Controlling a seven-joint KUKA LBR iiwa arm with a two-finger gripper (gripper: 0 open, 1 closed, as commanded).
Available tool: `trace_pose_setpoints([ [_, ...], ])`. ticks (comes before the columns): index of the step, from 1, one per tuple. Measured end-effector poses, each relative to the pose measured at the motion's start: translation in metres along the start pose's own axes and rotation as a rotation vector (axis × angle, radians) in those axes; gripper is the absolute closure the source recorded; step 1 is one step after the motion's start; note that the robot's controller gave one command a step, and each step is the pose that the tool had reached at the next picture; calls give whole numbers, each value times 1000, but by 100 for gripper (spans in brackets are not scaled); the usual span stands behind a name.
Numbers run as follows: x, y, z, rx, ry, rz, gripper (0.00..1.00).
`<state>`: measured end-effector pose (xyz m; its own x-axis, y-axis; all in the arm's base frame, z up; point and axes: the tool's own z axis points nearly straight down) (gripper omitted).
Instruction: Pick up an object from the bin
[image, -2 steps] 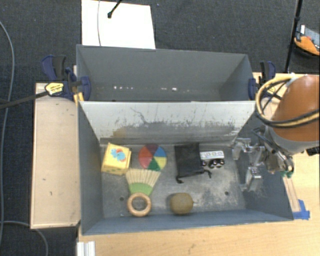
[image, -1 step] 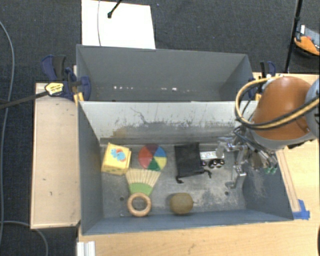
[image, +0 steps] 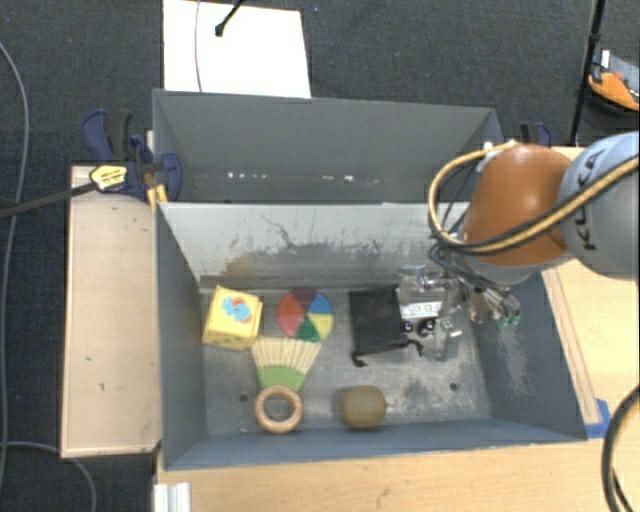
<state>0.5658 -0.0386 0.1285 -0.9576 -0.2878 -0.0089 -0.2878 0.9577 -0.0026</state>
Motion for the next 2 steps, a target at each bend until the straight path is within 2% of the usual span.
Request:
trace_pose_setpoints([
  [1,-16,11,1,0,0,-69,0],
  [2,-23,-1,47,1,-4,-244,0],
])
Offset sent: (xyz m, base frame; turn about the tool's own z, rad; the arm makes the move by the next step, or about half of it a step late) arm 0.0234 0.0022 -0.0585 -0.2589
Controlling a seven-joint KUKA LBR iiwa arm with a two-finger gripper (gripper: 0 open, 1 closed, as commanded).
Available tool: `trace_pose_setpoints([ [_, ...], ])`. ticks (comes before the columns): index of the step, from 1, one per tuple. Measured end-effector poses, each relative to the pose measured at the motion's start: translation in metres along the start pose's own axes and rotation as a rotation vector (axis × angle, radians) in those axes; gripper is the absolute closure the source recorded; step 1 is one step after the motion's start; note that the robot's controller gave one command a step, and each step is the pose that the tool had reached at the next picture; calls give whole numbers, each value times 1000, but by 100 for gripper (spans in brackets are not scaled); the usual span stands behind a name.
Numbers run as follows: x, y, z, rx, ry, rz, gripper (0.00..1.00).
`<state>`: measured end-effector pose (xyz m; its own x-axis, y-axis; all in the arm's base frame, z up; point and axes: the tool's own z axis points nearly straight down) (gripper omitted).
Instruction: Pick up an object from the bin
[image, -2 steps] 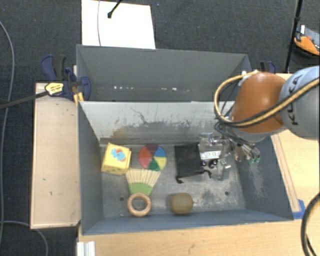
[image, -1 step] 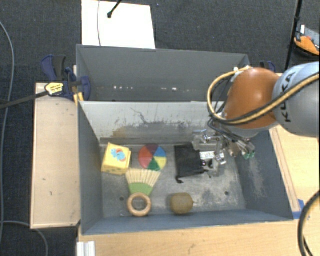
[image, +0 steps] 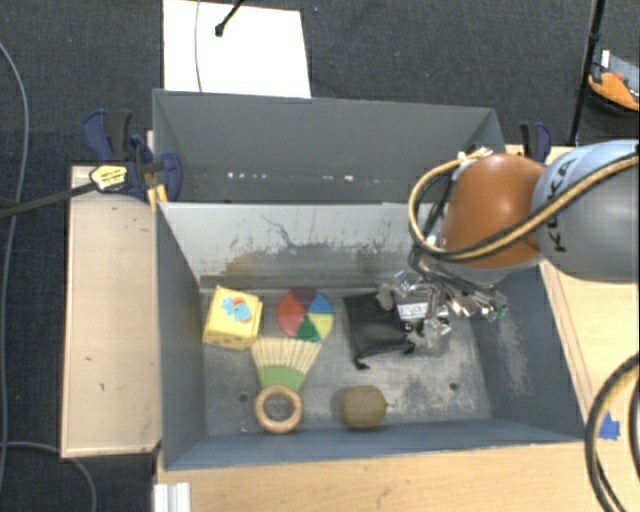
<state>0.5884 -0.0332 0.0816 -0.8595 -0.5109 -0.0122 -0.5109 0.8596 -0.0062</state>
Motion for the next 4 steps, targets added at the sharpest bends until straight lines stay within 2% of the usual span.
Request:
trace_pose_setpoints([
  [1,-3,4,11,1,-2,-34,100],
  [3,-2,5,6,-3,2,-34,100],
  [4,-1,5,-12,-4,4,-33,100],
])
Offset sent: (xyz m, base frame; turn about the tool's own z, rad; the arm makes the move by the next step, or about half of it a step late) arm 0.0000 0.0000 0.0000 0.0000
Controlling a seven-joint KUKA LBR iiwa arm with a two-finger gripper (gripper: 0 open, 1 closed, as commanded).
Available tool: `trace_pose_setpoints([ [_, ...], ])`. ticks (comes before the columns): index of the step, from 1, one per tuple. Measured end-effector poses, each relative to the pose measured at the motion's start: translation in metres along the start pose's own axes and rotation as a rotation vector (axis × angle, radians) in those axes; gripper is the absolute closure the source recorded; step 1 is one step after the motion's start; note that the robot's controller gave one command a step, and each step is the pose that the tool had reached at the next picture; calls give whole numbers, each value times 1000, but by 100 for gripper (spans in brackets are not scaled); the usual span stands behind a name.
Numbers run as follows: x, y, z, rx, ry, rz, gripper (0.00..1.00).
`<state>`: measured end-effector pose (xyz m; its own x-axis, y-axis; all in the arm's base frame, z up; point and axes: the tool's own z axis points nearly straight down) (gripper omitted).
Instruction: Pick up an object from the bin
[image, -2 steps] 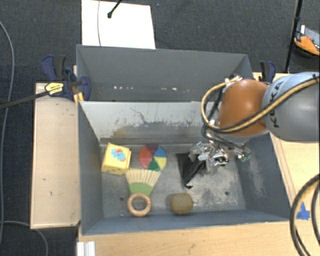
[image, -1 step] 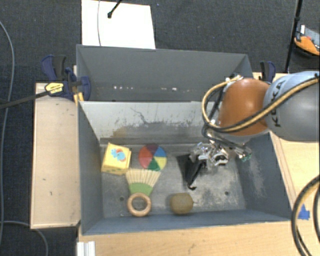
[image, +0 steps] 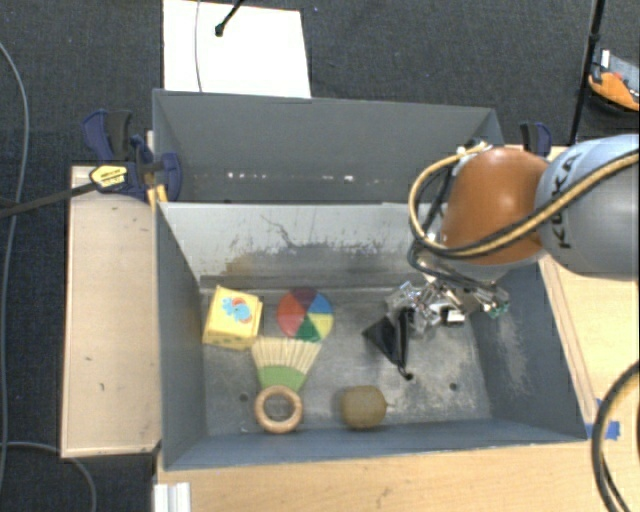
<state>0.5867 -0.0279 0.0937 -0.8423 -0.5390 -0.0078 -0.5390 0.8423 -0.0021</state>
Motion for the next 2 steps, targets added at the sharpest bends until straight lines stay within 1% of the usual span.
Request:
trace_pose_setpoints([
  [1,-2,-1,-18,3,-5,1,100],
  [2,-1,0,-32,1,-2,2,100],
])
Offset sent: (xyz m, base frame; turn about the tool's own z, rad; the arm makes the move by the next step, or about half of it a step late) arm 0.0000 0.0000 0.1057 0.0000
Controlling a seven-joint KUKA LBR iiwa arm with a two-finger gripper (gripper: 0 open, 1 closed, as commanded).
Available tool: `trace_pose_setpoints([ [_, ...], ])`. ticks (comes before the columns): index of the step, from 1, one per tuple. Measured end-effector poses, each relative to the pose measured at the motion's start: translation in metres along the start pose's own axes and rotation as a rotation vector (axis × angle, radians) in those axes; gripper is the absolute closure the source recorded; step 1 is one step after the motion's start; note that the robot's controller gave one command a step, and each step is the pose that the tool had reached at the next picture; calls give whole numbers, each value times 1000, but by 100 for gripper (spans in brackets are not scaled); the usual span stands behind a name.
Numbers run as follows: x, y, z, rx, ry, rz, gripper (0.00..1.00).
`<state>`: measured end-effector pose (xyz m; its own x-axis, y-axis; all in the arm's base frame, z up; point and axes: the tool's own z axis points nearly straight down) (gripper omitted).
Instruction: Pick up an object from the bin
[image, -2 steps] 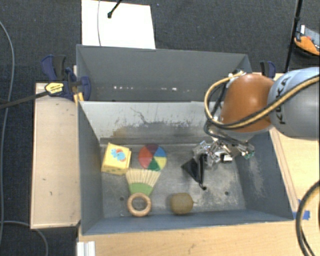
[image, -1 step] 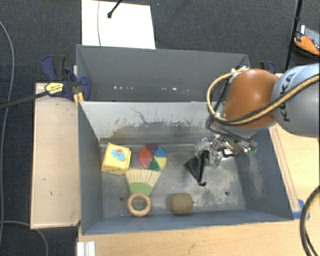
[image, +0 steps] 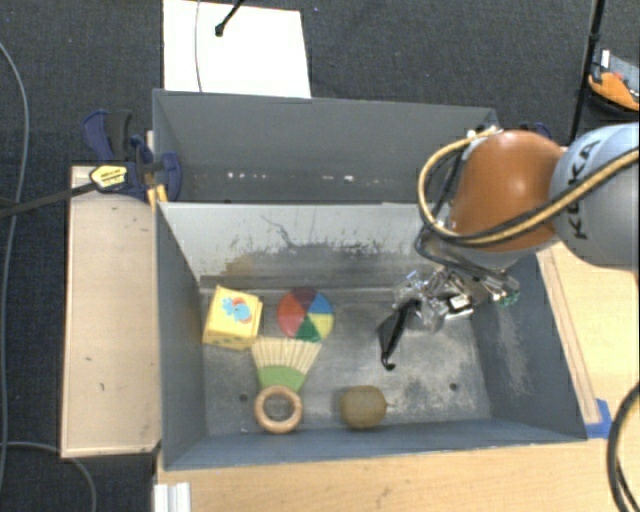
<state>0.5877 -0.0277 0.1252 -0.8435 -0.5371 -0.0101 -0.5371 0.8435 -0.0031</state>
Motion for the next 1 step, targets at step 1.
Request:
trace_pose_setpoints([
  [1,0,0,-21,1,-2,2,100],
])
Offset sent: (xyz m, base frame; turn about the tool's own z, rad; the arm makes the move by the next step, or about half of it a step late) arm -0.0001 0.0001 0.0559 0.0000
